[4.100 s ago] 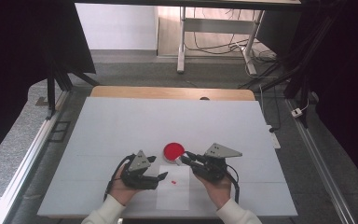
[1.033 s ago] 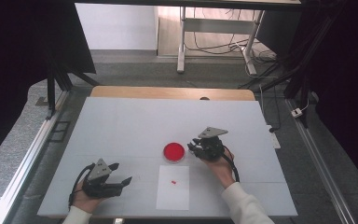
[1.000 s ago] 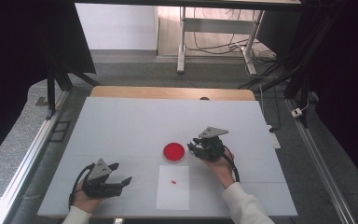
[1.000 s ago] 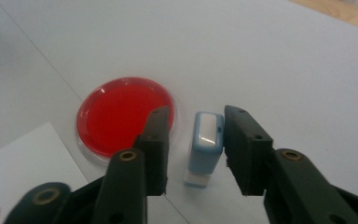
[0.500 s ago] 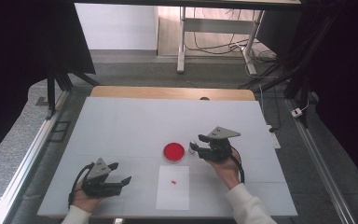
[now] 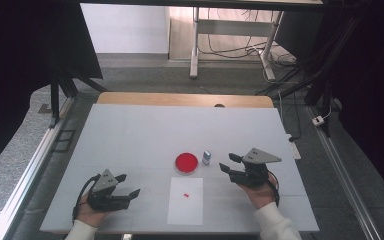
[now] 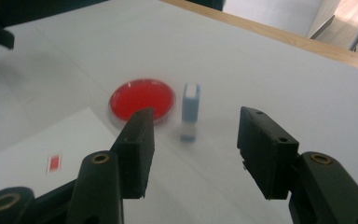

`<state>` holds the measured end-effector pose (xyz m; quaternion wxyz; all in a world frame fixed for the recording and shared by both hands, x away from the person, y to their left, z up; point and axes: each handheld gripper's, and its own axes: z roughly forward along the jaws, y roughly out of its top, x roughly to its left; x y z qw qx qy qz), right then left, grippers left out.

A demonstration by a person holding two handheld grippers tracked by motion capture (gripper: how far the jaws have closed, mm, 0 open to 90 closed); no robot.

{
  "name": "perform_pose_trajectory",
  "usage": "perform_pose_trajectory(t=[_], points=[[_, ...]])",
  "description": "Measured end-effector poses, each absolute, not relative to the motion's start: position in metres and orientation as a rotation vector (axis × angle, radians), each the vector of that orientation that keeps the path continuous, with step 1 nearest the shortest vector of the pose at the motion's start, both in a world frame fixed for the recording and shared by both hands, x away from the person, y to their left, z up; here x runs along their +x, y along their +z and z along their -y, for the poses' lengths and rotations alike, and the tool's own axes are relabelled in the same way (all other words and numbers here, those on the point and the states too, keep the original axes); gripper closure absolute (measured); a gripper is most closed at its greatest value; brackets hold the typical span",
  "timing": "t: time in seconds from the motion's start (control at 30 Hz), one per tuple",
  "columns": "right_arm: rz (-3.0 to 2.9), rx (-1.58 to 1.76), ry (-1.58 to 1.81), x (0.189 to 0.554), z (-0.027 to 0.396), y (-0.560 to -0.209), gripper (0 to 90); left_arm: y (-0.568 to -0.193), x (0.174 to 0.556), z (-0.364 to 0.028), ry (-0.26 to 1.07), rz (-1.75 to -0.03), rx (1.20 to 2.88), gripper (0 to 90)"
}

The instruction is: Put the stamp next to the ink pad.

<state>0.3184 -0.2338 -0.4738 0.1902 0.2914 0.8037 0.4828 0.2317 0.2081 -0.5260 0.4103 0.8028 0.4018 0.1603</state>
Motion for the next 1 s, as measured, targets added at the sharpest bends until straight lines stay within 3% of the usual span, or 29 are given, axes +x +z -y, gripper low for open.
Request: perform_pose_trajectory(t=[0.43,1.0], points=[[-2.260,0.882,1.302,0.289,0.306,-0.502,44.6,-0.526,0.232,-0.208,0.404,-1.014,2.021,26.0],[-2.275,0.872,1.258,0.289,0.306,-0.509,44.7,-0.527,0.232,-0.207,0.396,-1.012,2.034,25.9]])
